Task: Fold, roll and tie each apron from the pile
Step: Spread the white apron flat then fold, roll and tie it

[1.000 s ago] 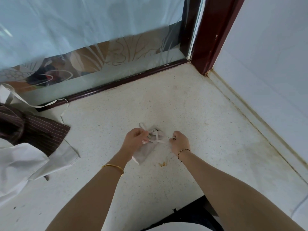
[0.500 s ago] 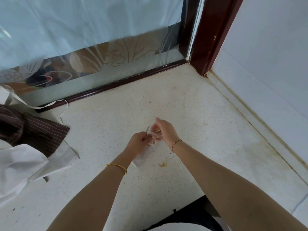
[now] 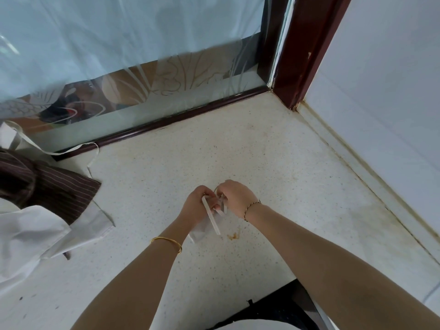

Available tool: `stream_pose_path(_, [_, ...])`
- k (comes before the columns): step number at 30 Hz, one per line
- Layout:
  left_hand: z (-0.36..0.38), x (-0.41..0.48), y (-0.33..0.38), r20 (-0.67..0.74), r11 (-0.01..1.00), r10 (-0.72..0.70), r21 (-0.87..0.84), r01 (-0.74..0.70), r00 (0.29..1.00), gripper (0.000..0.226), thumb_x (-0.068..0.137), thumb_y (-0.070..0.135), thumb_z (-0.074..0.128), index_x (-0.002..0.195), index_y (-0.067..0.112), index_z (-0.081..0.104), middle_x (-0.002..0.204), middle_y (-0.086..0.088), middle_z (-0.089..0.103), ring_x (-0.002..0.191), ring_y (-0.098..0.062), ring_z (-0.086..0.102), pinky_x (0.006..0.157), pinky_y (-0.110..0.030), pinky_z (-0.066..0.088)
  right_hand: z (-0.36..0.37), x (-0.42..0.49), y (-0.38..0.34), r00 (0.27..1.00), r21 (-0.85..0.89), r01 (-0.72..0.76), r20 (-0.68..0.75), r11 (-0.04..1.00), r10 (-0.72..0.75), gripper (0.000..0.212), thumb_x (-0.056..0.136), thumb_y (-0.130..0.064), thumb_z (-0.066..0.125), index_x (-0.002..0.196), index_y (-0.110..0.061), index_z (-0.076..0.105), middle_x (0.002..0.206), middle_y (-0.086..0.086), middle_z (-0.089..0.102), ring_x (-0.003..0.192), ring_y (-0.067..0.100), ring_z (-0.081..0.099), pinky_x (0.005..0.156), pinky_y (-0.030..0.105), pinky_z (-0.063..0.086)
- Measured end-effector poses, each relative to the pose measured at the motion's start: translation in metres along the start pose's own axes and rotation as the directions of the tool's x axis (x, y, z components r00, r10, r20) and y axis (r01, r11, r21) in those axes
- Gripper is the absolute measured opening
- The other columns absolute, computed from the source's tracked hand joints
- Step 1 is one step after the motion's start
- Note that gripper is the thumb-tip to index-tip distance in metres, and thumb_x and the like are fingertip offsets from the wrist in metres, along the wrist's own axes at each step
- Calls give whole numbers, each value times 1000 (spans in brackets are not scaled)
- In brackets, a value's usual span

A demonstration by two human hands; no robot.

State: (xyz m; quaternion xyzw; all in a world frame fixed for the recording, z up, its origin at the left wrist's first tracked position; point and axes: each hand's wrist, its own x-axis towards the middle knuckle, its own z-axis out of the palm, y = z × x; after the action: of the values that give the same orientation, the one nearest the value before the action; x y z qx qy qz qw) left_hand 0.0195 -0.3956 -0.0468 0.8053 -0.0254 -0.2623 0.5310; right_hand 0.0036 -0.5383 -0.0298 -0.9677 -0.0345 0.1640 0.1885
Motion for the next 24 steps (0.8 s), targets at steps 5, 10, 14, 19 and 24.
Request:
stream_pose_path(5, [-4,2,0,30,996,-52,74,50,998,12,93,9,57,83,8,50,78,-11,72,70,-18,68,76,-34,54,-2,-4,3,988,-228,-25,-151,973,-10,9,90,-8,50,93,-17,52,82,-1,50,81,20,46,61,29,33])
stream_pose_path(10, [-4,3,0,-26,992,-125,16,125,992,15,89,7,63,80,9,51,75,-6,71,66,-10,68,66,-23,52,-5,-12,9,993,-249,-87,-99,965,64,9,93,-13,47,91,-19,53,68,-3,46,69,20,50,48,22,27])
stream_pose_path(14, [-6,6,-1,-29,990,-138,24,138,990,10,84,8,69,83,7,58,87,-8,70,76,-15,65,68,-26,51,-2,-18,5,989,-123,-72,118,990,87,18,93,-18,43,90,-15,61,91,5,66,81,24,63,64,28,46])
stream_pose_path(19, [-5,5,-3,0,989,-145,-2,145,989,9,83,4,68,85,6,60,89,-4,70,82,-13,65,67,-20,50,5,-19,4,962,131,-93,266,987,55,21,87,-11,49,68,-11,56,67,5,61,61,18,58,68,30,49])
stream_pose_path(24, [1,6,-7,-24,987,-90,129,93,996,24,81,-10,53,80,14,55,89,-3,65,82,-17,58,66,-17,44,6,-22,4,953,223,-80,303,972,8,25,92,-20,52,68,-13,55,58,-2,54,52,10,50,69,30,49])
